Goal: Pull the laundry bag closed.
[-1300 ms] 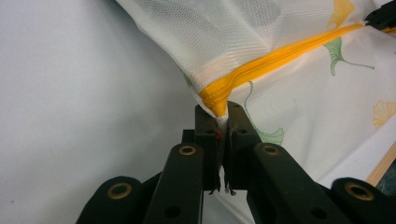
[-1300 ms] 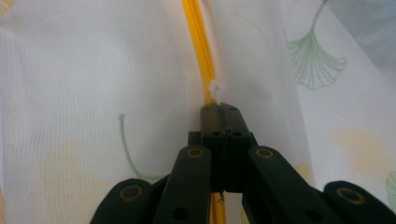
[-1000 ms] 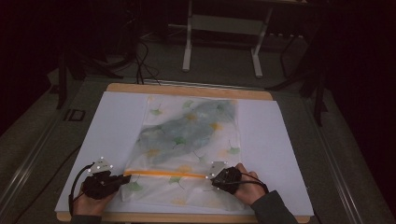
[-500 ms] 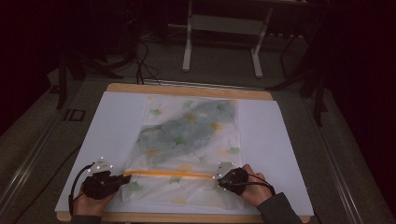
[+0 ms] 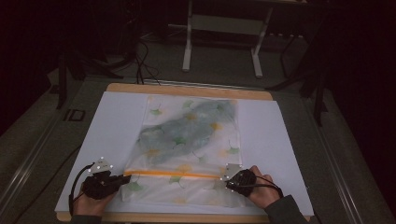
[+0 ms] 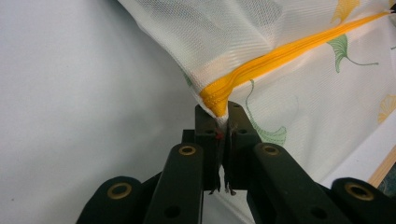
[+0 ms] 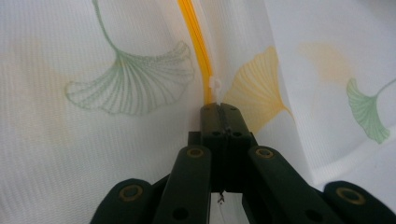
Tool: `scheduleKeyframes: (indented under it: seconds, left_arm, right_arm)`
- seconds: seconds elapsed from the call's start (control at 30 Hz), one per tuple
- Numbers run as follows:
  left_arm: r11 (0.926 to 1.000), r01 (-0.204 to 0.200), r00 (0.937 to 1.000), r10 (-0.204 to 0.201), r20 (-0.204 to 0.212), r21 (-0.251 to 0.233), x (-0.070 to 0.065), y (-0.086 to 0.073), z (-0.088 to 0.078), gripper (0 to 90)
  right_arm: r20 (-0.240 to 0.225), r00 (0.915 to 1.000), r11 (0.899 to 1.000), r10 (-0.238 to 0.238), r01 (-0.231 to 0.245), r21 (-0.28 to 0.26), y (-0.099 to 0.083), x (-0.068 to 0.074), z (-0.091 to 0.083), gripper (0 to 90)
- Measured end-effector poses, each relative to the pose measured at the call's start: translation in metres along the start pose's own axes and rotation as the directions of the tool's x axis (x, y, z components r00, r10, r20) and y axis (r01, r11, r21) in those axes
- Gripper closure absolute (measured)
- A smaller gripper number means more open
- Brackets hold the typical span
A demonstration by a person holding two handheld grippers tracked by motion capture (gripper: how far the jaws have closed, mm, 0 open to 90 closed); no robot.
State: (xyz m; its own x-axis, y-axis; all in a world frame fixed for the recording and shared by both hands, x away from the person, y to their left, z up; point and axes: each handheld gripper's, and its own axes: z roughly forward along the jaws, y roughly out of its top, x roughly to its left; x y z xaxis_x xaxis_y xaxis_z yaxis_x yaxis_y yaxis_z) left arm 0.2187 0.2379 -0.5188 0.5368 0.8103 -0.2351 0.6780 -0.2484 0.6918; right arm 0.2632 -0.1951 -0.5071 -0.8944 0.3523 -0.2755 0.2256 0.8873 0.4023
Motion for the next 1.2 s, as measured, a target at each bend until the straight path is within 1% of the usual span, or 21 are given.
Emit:
scheduleKeyframes:
  seconds: [0.03,0.07,0.3,0.43,0.53,0.57,0.63,0.67,0.7,0.83,0.9,0.97,1.03,1.1,1.13,1.17,1.2]
  left_arm:
    - [1.0,0.0,1.0,0.0,0.001,0.0,0.0,0.0,0.0,86.1]
    - [1.0,-0.001,1.0,0.001,0.001,0.001,0.0,0.0,0.0,86.2]
    - [1.0,0.0,1.0,0.0,0.001,0.001,0.0,0.0,0.0,86.2]
    - [1.0,-0.001,1.0,0.001,0.001,0.0,0.0,0.0,0.0,86.2]
    - [1.0,-0.003,1.0,0.003,0.0,0.003,0.0,0.0,0.0,86.2]
    - [1.0,0.0,1.0,0.0,0.002,0.003,0.0,0.0,0.0,86.2]
    - [1.0,-0.001,1.0,0.001,0.002,0.004,0.0,0.0,0.0,86.2]
    - [1.0,-0.001,1.0,0.001,0.004,0.005,0.0,0.0,0.0,86.2]
    - [1.0,0.0,1.0,0.0,0.003,0.004,0.0,0.0,0.0,86.2]
    - [1.0,0.002,1.0,-0.002,0.005,0.008,0.0,0.0,0.001,86.2]
    - [0.9999,0.007,0.9999,-0.007,0.011,0.008,0.001,0.0,0.0,86.1]
    - [1.0,0.008,0.9999,-0.008,0.015,0.006,0.001,0.0,0.0,86.0]
    - [0.9999,0.002,0.9998,-0.002,0.02,0.011,0.0,0.0,0.001,85.5]
    - [0.9999,-0.009,0.9994,0.008,0.034,0.01,-0.001,-0.001,0.002,81.5]
    - [0.9999,-0.007,0.9992,0.007,0.039,0.009,-0.001,-0.002,0.001,78.7]
    - [1.0,-0.005,0.999,0.005,0.045,0.006,0.0,-0.002,0.0,76.0]
    - [1.0,-0.001,0.9987,0.001,0.05,-0.002,0.001,-0.003,-0.001,72.2]
  right_arm:
    - [-0.005,1.0,1.0,0.003,-0.003,0.003,-0.001,0.0,0.0,90.0]
    - [0.002,1.0,1.0,0.001,-0.001,0.005,-0.002,0.0,-0.001,90.0]
    - [0.006,1.0,1.0,0.005,-0.005,0.011,-0.008,-0.003,-0.003,90.0]
    - [0.016,0.9998,1.0,0.012,-0.012,0.013,-0.014,-0.005,-0.006,90.0]
    - [0.022,0.9997,1.0,0.014,-0.015,0.019,-0.019,-0.007,-0.009,90.0]
    - [0.034,0.9993,1.0,0.011,-0.012,0.024,-0.02,-0.007,-0.01,90.0]
    - [0.036,0.9992,0.999,0.017,-0.018,0.029,-0.024,-0.009,-0.012,90.0]
    - [0.045,0.9987,0.999,0.022,-0.023,0.027,-0.026,-0.009,-0.013,90.0]
    - [0.037,0.999,0.999,0.024,-0.026,0.033,-0.029,-0.01,-0.014,90.0]
    - [0.048,0.9983,0.999,0.034,-0.036,0.033,-0.037,-0.011,-0.017,90.0]
    - [0.04,0.9982,0.998,0.045,-0.046,0.031,-0.041,-0.012,-0.018,90.0]
    - [0.012,0.9975,0.998,0.07,-0.07,0.007,-0.046,-0.012,-0.02,90.0]
    - [0.01,0.9965,0.997,0.083,-0.083,-0.004,-0.05,-0.012,-0.02,90.0]
    - [0.005,0.9958,0.996,0.092,-0.091,-0.006,-0.053,-0.011,-0.019,90.0]
    - [0.001,0.9947,0.995,0.103,-0.103,-0.019,-0.054,-0.012,-0.02,89.4]
    - [-0.012,0.994,0.994,0.109,-0.109,-0.024,-0.056,-0.012,-0.02,86.7]
    - [-0.016,0.9935,0.993,0.112,-0.113,-0.027,-0.057,-0.012,-0.021,81.7]
